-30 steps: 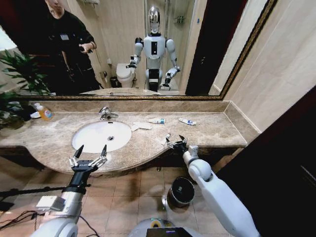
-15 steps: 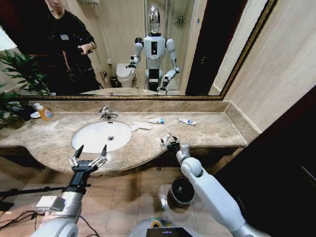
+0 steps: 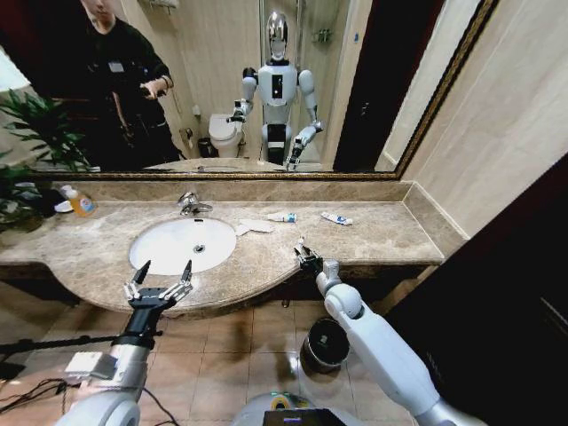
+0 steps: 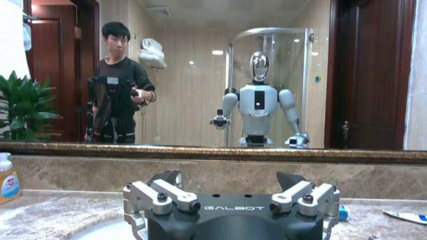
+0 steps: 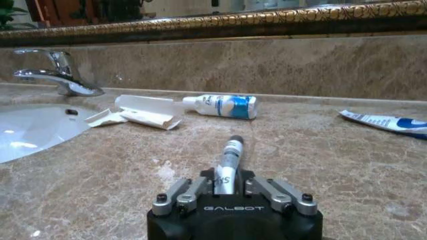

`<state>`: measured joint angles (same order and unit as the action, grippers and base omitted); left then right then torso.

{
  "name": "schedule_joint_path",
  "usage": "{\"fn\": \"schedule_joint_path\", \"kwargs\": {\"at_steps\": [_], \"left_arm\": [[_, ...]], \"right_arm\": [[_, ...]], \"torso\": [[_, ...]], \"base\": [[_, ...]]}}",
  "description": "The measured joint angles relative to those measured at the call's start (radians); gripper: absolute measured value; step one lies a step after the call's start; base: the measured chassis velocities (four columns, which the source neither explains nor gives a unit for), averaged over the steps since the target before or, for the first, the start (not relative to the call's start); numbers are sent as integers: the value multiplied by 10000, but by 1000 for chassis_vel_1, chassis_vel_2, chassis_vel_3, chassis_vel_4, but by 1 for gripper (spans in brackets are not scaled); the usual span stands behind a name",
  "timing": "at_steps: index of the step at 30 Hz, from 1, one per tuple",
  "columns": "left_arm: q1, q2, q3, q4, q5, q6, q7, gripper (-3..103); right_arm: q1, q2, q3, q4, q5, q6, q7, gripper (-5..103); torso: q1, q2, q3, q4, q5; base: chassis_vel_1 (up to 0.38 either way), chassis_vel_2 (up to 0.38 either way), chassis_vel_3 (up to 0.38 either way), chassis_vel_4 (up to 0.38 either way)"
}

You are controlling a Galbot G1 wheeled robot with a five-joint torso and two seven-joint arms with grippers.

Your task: Pick up the trash from the sink and place it in the trash bin.

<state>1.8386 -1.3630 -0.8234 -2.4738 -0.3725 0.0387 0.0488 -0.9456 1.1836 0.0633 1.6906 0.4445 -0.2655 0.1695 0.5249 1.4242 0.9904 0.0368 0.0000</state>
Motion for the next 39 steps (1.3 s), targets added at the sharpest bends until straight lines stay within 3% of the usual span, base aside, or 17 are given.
{"fn": "schedule_joint_path", "kwargs": {"at_steps": [4,5,8,15,24,29,34,39], "left_arm": [[0,0,0,0,0,0,0,100],[0,0,0,0,0,0,0,100],[0,0,0,0,0,0,0,100],[0,0,0,0,0,0,0,100],[0,0,1,0,0,0,1,100],[0,1,0,0,0,0,0,100],[0,0,0,0,0,0,0,100],[0,0,0,0,0,0,0,100]], "right_arm": [[-22,-2,-13,38,-23,30,15,14],[-51,-10,-24,97,-38,70,23,6],[-104,-24,-25,231,-42,147,71,1],[-507,-186,378,1094,-34,236,174,1],[-2385,-935,2002,2972,62,372,-147,1],[-3862,-1160,2781,3523,93,858,-415,1],[-5609,-684,3743,3610,-355,1763,-1244,1],[-6140,-409,4054,3103,-698,2362,-1566,1]], "torso": [[0,0,0,0,0],[0,0,0,0,0],[1,0,1,0,1],[1,0,1,1,1],[0,0,0,-1,2],[1,0,0,0,2],[0,0,-1,-1,2],[0,0,-1,-1,0]], "base": [[0,0,0,0],[0,0,0,0],[0,0,0,0],[0,0,0,0],[0,0,0,0],[0,0,0,0],[0,0,0,0],[0,0,0,0]]}}
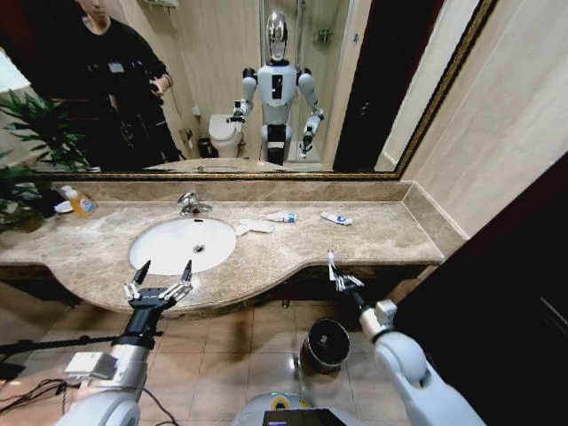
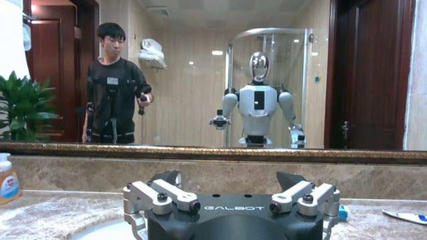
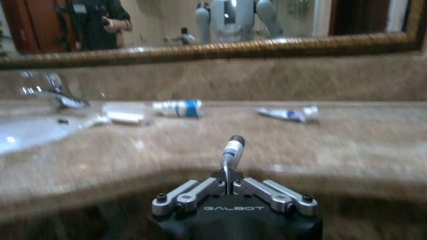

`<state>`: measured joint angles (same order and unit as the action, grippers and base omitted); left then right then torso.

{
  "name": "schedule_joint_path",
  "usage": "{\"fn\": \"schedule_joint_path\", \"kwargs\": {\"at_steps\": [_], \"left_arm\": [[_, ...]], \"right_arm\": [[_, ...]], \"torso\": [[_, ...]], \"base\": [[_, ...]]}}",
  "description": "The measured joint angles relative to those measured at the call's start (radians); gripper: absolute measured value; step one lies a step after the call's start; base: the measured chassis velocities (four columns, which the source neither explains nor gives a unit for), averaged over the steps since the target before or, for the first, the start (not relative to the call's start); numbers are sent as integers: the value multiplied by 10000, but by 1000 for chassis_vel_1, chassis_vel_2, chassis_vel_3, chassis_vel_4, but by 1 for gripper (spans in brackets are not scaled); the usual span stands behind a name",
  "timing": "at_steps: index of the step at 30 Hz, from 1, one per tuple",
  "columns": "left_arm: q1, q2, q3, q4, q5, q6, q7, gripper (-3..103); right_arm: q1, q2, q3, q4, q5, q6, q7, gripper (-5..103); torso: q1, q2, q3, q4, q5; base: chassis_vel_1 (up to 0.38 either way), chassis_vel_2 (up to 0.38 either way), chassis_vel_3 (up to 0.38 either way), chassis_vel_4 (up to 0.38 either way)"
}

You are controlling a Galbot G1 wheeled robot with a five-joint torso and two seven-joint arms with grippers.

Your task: Pick up the trash from the sink and place it in the trash bin.

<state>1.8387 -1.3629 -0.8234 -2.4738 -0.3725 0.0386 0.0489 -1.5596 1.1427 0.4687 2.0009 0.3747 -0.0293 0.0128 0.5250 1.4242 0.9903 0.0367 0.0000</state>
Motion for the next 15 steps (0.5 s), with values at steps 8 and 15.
{"fn": "schedule_joint_path", "kwargs": {"at_steps": [8,15], "left_arm": [[0,-1,0,0,0,0,0,100],[0,-1,0,0,0,0,0,100]], "right_arm": [[337,657,-65,-2750,-726,1102,-454,1],[1295,1334,-196,-5925,-965,1958,-785,1]], "torso": [[1,0,1,1,1],[1,0,1,2,2]], "base": [[0,0,0,0],[0,0,0,0]]}}
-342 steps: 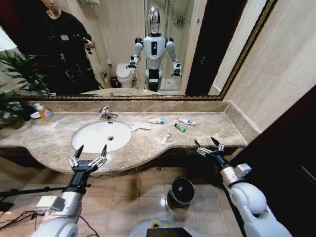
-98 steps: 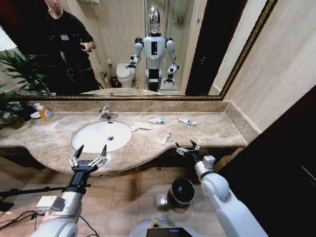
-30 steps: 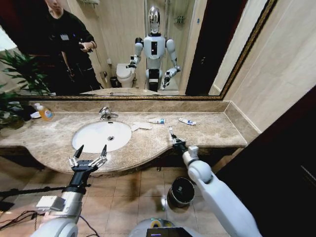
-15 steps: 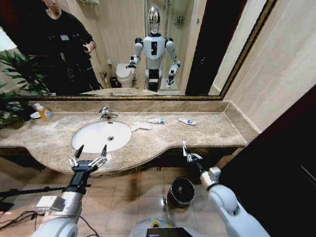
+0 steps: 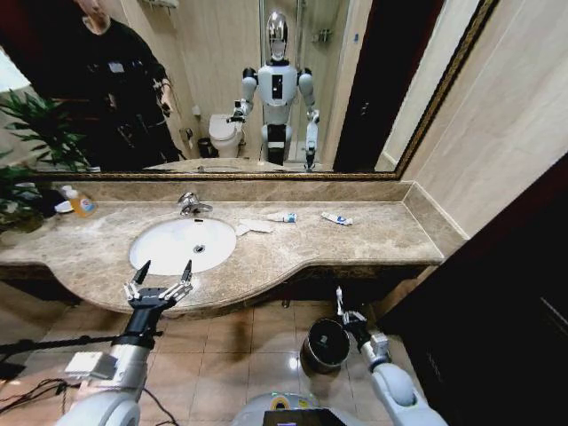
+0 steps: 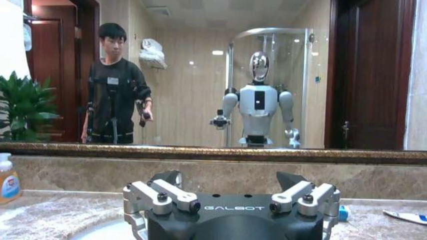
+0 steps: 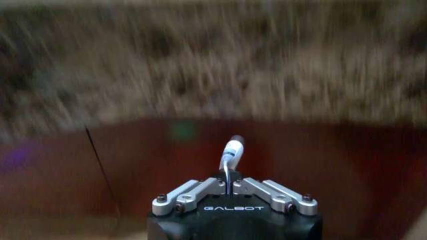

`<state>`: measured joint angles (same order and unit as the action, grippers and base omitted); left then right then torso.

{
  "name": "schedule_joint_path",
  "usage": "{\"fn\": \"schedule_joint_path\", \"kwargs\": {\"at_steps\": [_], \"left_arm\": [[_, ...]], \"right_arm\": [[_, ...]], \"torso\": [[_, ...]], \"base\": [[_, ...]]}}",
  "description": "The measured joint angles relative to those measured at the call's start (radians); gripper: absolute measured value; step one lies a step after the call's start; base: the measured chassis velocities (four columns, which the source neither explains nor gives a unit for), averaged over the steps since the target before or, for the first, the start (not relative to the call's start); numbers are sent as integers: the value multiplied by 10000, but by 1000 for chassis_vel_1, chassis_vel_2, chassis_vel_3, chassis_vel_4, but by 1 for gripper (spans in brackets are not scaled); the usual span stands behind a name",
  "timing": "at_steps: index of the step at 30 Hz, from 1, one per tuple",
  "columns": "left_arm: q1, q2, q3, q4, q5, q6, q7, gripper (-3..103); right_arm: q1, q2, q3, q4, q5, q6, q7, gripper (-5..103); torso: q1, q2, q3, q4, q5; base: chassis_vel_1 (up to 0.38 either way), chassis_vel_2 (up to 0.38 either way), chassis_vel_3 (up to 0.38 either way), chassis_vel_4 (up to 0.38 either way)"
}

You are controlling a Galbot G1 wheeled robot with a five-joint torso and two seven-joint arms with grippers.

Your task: Pick up the trash from the sink and place it in the trash bin.

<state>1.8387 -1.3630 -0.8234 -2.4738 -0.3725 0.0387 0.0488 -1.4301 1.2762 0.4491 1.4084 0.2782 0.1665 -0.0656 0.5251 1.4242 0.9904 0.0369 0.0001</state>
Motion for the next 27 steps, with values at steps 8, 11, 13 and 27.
{"fn": "schedule_joint_path", "kwargs": {"at_steps": [8,11,13,27], "left_arm": [[0,0,0,-1,0,0,0,100],[0,1,0,0,0,0,0,100],[0,0,0,0,0,0,0,100],[0,1,0,0,0,0,0,100]], "right_arm": [[540,205,-63,-2364,5,553,-406,1],[760,276,-72,-2980,10,747,-466,1],[882,302,-94,-3286,6,861,-489,1],[1169,640,-237,-3655,-184,976,-481,-2]], "torso": [[0,0,0,-1,-1],[0,0,0,-1,-1],[0,0,0,0,-1],[0,0,0,-1,-2]], "base": [[0,0,0,0],[0,0,0,0],[0,0,0,0],[0,0,0,0]]}}
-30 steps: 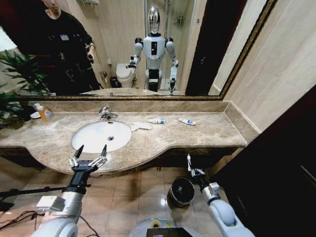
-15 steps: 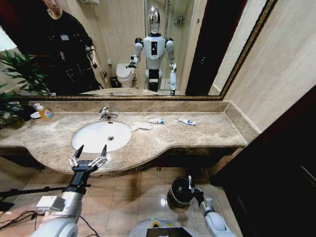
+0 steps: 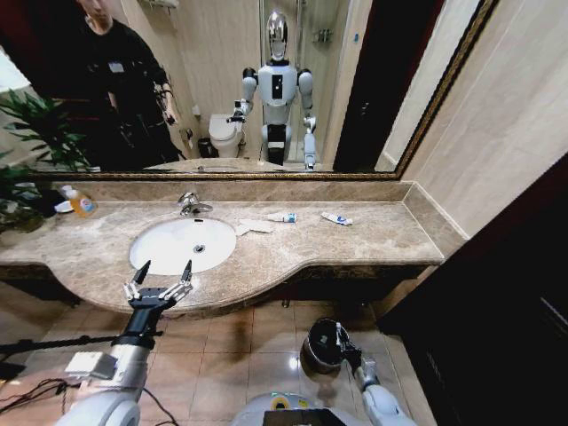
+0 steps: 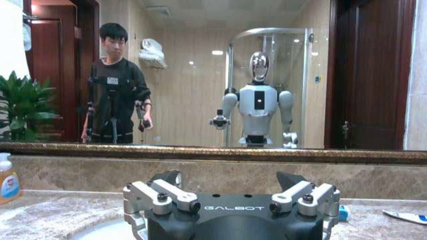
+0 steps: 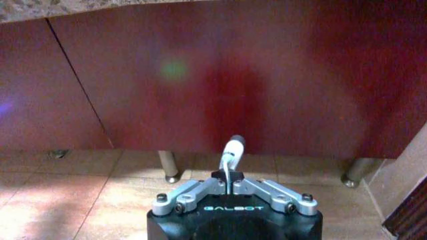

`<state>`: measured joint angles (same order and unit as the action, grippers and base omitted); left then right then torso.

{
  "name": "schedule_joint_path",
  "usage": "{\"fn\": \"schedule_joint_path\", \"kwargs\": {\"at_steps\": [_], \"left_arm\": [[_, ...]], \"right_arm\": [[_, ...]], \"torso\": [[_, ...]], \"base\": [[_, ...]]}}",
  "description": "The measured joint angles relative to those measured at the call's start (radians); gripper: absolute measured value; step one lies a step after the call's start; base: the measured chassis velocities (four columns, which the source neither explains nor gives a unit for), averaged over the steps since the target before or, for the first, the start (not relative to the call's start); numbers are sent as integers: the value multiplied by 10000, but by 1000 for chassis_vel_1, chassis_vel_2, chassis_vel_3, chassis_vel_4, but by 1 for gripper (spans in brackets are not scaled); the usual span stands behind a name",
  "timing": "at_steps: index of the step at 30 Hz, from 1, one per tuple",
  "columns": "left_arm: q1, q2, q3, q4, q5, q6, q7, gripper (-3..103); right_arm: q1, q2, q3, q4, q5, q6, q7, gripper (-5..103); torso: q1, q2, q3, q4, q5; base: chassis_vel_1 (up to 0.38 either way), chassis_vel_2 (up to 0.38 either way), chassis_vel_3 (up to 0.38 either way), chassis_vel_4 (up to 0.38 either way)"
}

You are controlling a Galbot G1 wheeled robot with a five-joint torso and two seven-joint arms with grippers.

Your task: Pick up the trash from the sink and place it in the trash bin.

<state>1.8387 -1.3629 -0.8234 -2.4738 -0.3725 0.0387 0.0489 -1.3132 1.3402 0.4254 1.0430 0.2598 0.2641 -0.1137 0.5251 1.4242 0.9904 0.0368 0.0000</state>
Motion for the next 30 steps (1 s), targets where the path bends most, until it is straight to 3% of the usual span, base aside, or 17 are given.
{"fn": "schedule_joint_path", "kwargs": {"at_steps": [6,8,11,15,19,21,27,30], "left_arm": [[0,0,0,0,0,0,0,100],[0,0,0,0,0,0,0,100],[0,-1,0,0,0,0,0,100],[0,0,0,0,0,0,0,100],[0,0,0,0,0,0,0,100],[0,0,0,0,0,0,0,100],[0,0,0,0,0,0,0,100],[0,0,0,0,0,0,0,100]], "right_arm": [[-3,7,-7,62,-111,-25,39,24],[-8,7,-8,70,-122,-25,43,24],[-36,7,-9,87,-138,-25,61,40],[-49,8,-9,86,-154,-25,78,51],[-78,52,-9,111,-175,-22,104,72],[-79,62,-9,129,-179,-22,112,72],[-110,74,-6,225,-184,-23,154,97],[-140,72,-2,265,-183,-23,161,100]], "torso": [[0,0,0,0,0],[0,0,0,0,0],[0,0,0,0,0],[0,0,0,0,0],[0,0,0,0,0],[0,0,0,0,0],[0,0,0,0,0],[0,0,0,0,0]], "base": [[0,0,0,0],[0,0,0,0],[0,0,0,0],[0,0,0,0],[0,0,0,0],[0,0,0,0],[0,0,0,0],[0,0,0,0]]}}
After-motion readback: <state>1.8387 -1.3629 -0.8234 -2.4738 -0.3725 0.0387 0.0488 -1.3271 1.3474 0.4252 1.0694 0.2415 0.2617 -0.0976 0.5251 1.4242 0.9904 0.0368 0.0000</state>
